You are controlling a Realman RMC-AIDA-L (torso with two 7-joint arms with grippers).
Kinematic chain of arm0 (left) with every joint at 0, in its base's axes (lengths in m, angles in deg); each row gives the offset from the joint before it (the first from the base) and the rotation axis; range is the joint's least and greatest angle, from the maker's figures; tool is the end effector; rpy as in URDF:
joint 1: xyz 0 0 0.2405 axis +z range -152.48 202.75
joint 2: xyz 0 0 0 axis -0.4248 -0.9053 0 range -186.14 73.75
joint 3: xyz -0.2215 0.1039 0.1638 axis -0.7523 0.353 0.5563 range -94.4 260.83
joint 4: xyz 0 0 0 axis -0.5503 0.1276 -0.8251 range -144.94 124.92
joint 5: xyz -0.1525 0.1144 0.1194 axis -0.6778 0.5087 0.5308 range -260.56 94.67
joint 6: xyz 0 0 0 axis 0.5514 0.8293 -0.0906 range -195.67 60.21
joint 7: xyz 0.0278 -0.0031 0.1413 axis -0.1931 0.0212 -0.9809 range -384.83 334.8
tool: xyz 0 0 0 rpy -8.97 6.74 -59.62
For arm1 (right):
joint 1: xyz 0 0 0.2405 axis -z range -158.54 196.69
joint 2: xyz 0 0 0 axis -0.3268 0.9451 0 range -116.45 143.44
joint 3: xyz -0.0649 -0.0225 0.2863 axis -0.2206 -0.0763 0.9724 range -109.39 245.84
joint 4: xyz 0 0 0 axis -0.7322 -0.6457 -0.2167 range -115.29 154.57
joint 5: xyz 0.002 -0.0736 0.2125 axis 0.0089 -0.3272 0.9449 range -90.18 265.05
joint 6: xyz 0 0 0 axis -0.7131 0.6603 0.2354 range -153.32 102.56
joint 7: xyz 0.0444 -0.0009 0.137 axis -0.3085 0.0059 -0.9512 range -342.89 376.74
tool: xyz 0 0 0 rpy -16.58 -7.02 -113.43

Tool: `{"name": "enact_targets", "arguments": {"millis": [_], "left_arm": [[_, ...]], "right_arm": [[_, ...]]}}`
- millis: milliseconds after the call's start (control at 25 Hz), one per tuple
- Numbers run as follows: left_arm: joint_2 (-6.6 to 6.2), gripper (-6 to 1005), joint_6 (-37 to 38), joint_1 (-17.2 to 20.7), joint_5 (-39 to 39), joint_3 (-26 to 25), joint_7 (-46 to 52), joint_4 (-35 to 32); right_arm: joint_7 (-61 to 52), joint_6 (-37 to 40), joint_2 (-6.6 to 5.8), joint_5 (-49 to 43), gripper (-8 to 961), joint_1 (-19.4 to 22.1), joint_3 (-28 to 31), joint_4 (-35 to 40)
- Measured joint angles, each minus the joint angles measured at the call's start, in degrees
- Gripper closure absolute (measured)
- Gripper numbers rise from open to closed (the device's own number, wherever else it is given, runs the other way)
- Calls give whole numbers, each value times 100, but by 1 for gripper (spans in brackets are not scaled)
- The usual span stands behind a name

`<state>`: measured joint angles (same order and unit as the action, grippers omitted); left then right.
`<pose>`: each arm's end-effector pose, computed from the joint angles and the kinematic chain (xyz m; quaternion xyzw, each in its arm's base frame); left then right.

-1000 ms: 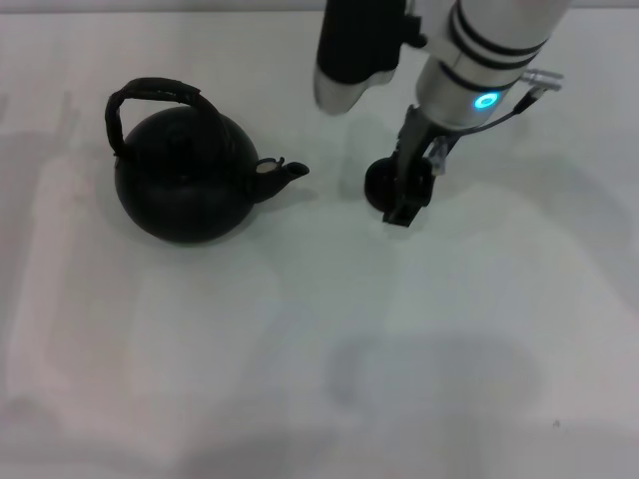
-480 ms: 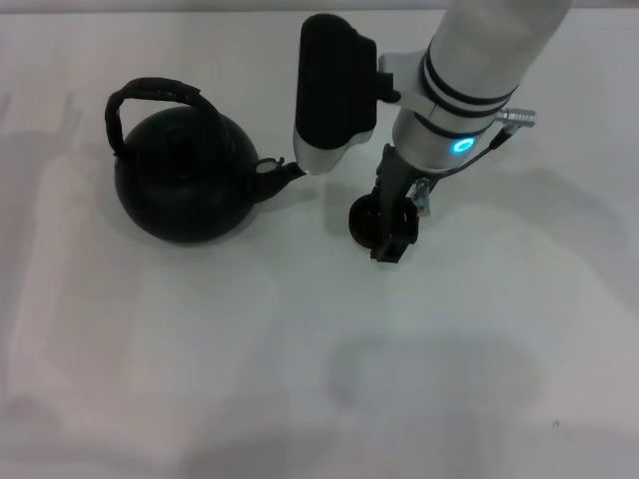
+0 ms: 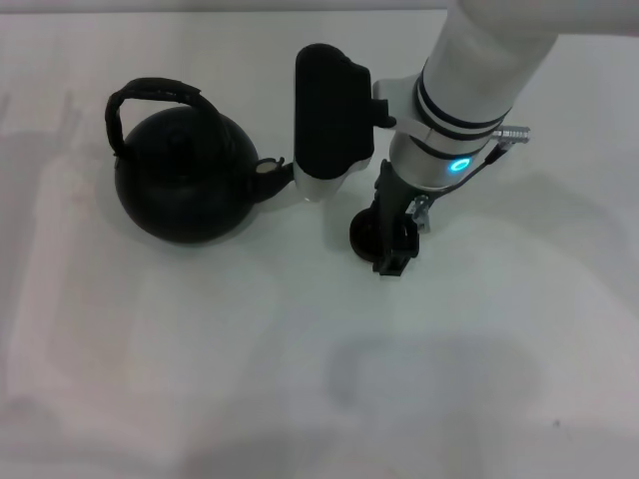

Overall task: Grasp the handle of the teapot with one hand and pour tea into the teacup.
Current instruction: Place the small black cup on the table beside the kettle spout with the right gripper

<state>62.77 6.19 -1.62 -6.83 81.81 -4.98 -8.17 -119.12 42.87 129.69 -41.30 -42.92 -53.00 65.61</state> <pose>-0.3896 0.3461 -0.0063 -0.6192 -0.2802 -0.3613 0.6383 0.1378 0.4023 -0.1475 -0.9460 -0.0009 -0.3206 0.0471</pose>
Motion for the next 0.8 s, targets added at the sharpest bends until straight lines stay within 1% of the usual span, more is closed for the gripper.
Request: {"name": "enact_targets", "arguments": {"millis": [480, 800], "left_arm": [[4, 157, 0, -26, 0, 4, 0, 16], [3, 157, 6, -23, 0, 44, 0, 16]], "right_arm": [[-1, 38, 0, 138, 160, -39, -220, 65], [-1, 41, 0, 189, 150, -26, -244, 94]]}}
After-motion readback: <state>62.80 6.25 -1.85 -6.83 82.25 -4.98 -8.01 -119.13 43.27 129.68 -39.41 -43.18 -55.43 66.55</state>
